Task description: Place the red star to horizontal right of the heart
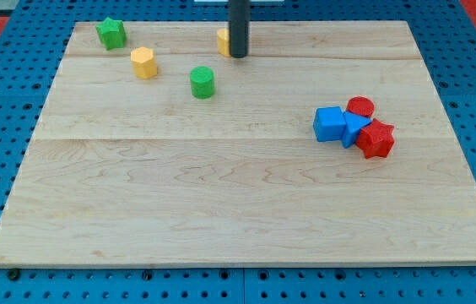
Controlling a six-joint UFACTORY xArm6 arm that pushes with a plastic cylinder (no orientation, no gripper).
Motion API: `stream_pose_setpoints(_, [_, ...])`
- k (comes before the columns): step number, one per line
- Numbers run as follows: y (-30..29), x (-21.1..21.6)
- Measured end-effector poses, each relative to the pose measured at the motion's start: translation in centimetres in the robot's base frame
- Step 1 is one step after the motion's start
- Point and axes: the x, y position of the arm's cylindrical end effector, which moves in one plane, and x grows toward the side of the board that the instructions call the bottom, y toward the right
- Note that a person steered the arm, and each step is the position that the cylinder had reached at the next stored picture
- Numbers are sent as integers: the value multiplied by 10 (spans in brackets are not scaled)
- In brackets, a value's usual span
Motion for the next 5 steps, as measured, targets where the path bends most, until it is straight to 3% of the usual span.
stream_pose_setpoints(2, [208, 19])
stream_pose_setpoints(3, [295, 94])
stream_pose_setpoints(4, [269, 203])
stream_pose_setpoints(5, [188, 274])
